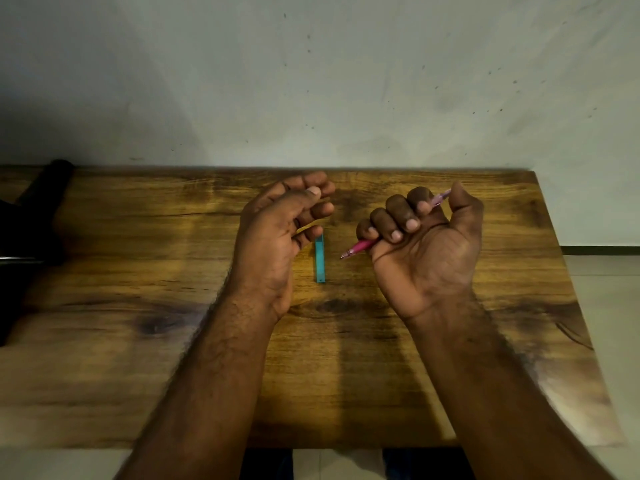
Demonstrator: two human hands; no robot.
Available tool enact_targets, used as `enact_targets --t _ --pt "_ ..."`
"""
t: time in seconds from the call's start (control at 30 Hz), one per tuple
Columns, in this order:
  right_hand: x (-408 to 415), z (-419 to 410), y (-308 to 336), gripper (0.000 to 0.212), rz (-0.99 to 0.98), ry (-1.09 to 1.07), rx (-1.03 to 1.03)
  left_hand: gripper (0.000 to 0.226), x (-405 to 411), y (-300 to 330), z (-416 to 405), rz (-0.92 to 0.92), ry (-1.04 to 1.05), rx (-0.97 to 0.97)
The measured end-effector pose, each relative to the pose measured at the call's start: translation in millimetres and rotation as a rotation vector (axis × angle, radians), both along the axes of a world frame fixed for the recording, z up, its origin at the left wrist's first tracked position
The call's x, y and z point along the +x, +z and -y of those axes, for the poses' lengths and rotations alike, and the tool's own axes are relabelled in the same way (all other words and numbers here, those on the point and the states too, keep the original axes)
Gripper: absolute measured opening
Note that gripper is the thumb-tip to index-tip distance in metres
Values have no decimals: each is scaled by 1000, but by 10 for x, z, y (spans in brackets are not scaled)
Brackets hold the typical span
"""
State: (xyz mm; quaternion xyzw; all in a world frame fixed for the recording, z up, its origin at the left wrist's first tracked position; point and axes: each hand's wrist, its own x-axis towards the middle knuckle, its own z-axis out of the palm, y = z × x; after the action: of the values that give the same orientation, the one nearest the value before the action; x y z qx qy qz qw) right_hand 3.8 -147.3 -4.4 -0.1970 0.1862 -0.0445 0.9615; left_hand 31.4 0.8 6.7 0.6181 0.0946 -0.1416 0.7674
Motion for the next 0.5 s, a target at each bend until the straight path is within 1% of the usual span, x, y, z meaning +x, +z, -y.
enact_targets --t 0.23,0.5 --pt "-4 11 -6 48 8 -9 7 22 6 -6 -4 -8 1 -2" --pt "-2 3 -14 49 14 11 -9 27 11 -19 -5 -5 -1 2"
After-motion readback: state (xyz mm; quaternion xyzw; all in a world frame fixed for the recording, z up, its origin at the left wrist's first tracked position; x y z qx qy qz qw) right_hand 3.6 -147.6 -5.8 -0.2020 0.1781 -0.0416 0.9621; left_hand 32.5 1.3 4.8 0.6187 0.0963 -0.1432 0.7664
